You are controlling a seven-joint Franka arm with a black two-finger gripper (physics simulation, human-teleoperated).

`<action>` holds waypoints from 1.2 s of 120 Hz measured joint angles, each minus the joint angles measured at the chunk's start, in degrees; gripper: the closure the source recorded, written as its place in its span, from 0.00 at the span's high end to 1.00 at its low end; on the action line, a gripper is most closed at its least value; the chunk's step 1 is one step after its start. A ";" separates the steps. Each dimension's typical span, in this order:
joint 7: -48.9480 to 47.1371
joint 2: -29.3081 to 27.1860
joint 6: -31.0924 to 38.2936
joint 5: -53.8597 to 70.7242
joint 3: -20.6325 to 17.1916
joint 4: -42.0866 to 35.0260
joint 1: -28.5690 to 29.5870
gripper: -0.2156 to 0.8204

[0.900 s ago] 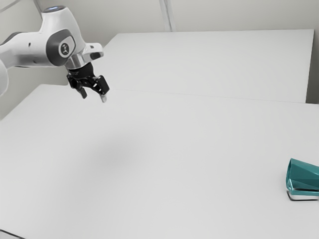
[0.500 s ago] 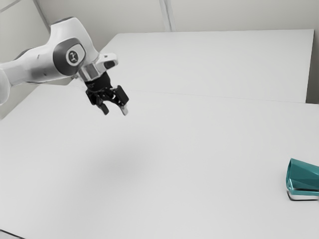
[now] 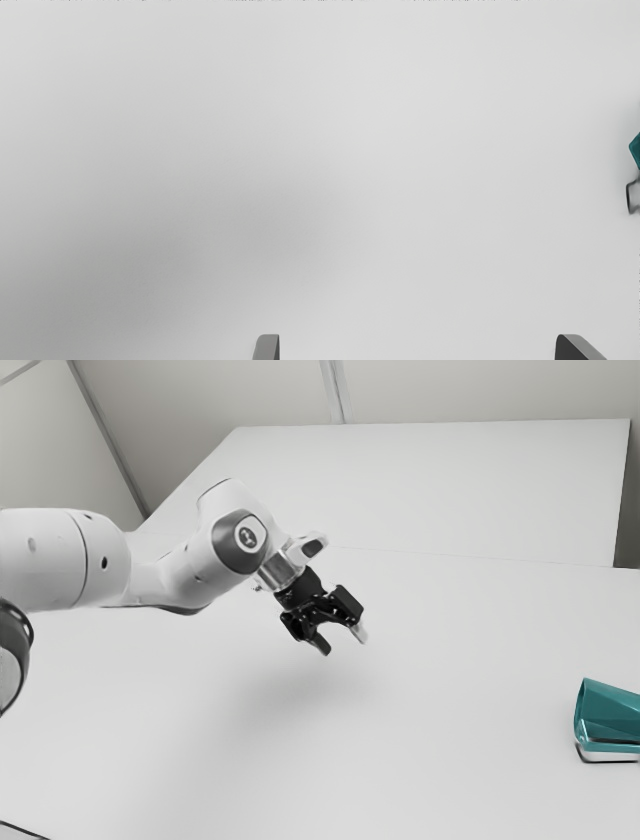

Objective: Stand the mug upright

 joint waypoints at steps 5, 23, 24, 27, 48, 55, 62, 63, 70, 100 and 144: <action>0.16 1.06 2.02 -1.48 0.00 0.02 -1.60 0.79; -0.06 3.64 8.98 -4.90 0.09 0.02 -7.36 0.79; -0.11 3.70 9.33 -5.01 0.10 0.02 -7.66 0.79; -0.28 3.96 10.36 -5.36 0.13 0.03 -8.49 0.79; -2.27 5.84 17.27 -8.09 0.25 0.10 -13.99 0.79; -3.07 6.42 19.39 -9.83 0.26 0.11 -15.51 0.79; -3.80 7.30 21.57 -11.92 0.26 0.17 -17.02 0.79; -3.90 7.47 21.86 -12.27 0.26 0.17 -17.26 0.79; -4.54 8.55 23.77 -14.38 0.26 0.58 -18.57 0.79; -6.57 11.57 28.70 -18.09 0.22 6.79 -23.14 0.79; -8.31 17.59 30.42 -18.75 -0.25 15.84 -28.59 0.79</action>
